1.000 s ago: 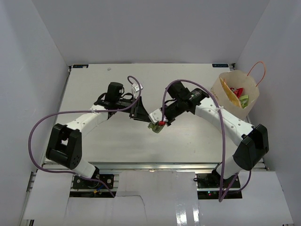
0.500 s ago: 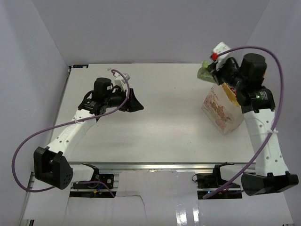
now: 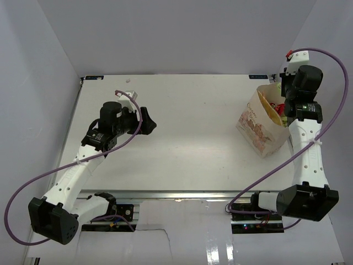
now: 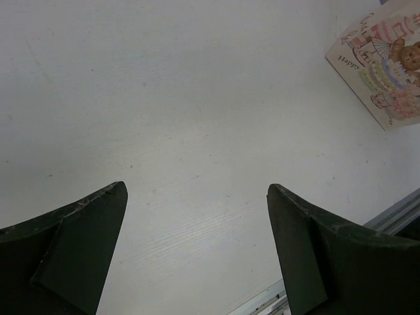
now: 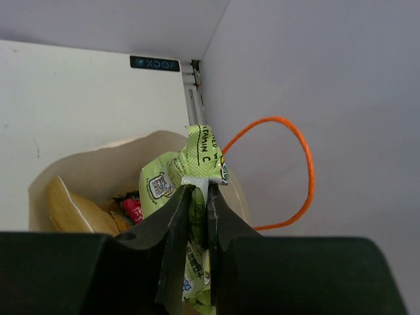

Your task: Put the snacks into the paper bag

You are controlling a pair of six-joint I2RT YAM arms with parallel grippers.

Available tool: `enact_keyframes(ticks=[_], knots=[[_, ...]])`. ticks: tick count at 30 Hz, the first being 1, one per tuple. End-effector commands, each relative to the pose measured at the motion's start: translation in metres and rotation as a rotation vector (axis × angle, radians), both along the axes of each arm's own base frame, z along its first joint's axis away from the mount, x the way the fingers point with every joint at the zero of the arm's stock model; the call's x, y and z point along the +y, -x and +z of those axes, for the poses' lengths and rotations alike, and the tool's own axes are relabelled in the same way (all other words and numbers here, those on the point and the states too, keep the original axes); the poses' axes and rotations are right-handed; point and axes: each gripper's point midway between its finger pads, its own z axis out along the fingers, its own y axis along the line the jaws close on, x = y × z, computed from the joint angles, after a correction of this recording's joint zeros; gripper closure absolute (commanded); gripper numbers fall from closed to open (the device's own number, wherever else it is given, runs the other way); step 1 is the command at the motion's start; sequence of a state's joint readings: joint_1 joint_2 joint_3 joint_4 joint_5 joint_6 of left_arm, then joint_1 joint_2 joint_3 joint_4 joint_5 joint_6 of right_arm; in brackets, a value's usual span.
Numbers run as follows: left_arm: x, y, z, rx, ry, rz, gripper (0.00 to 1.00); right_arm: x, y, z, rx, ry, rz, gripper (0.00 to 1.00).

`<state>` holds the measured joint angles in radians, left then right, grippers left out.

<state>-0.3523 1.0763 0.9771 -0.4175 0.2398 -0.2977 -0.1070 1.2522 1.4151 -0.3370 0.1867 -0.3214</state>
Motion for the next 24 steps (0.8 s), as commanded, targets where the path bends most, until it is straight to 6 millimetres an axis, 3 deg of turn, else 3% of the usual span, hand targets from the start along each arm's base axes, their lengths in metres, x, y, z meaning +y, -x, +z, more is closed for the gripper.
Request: enact_keyframes(ticks=[1,4,7,8,11,14,18,19,22,23,24], knots=[[0.010,0.002,0.001,-0.020,-0.008,0.051,0.02,-0.015,0.002,0.007,-0.038,0.016,-0.049,0.92],[0.012,0.005,-0.001,-0.020,-0.006,0.058,0.02,-0.016,0.001,-0.013,0.006,0.021,-0.031,0.88],[0.013,0.007,-0.001,-0.017,-0.005,0.060,0.02,-0.012,0.002,-0.026,0.035,0.022,0.001,0.68],[0.013,0.008,-0.003,-0.014,-0.005,0.058,0.02,-0.008,0.001,-0.030,0.043,0.021,0.021,0.41],[0.013,0.008,-0.001,-0.016,-0.002,0.061,0.02,0.002,0.003,-0.029,0.042,0.027,0.087,0.06],[0.013,0.008,0.002,-0.019,0.003,0.063,0.02,0.010,0.006,-0.014,0.013,0.028,0.132,0.02],[0.014,0.005,0.009,-0.031,0.011,0.076,0.02,0.040,0.009,0.015,0.009,-0.031,0.283,0.10],[0.014,0.004,0.014,-0.040,0.016,0.082,0.02,0.063,0.013,0.044,-0.035,-0.030,0.412,0.10],[0.015,0.002,0.022,-0.055,0.021,0.097,0.02,0.097,0.015,0.048,0.038,-0.073,0.500,0.10],[0.015,0.001,0.028,-0.065,0.027,0.099,0.02,0.126,0.018,0.065,0.013,-0.073,0.547,0.10],[0.016,0.000,0.031,-0.074,0.029,0.107,0.02,0.139,0.017,0.058,0.048,-0.083,0.548,0.10]])
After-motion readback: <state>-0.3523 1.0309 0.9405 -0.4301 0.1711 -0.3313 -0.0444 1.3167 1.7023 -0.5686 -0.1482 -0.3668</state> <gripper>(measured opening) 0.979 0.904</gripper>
